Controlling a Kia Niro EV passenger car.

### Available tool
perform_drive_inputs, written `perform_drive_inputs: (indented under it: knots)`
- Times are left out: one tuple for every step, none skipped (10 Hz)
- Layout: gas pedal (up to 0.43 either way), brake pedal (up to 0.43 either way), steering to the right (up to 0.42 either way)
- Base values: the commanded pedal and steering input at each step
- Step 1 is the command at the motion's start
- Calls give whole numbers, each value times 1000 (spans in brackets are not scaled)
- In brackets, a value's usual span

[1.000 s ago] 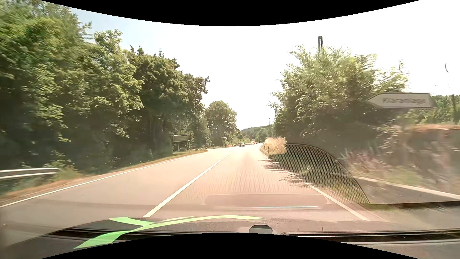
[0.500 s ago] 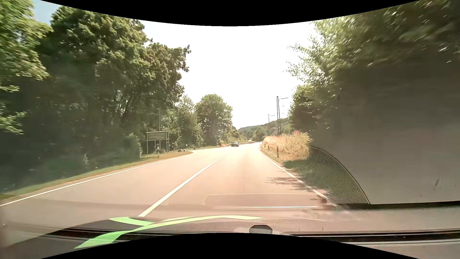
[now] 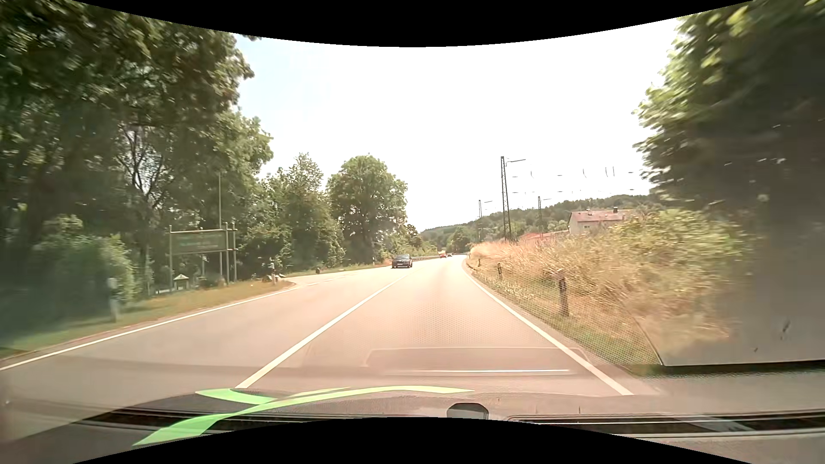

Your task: Follow the waypoints while adhering to traffic rules and regulations

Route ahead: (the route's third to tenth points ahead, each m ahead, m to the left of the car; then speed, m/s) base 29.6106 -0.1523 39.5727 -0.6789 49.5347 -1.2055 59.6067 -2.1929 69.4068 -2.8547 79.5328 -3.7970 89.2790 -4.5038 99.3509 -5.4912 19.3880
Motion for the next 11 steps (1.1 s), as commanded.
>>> perform_drive_inputs:
  knots:
    - [209,0,7]
    - [209,0,6]
    - [197,0,7]
    - [177,0,7]
    - [169,0,7]
    - [169,0,6]
    - [169,0,6]
    - [169,0,7]
    - [169,0,6]
    - [169,0,6]
    - [169,0,6]
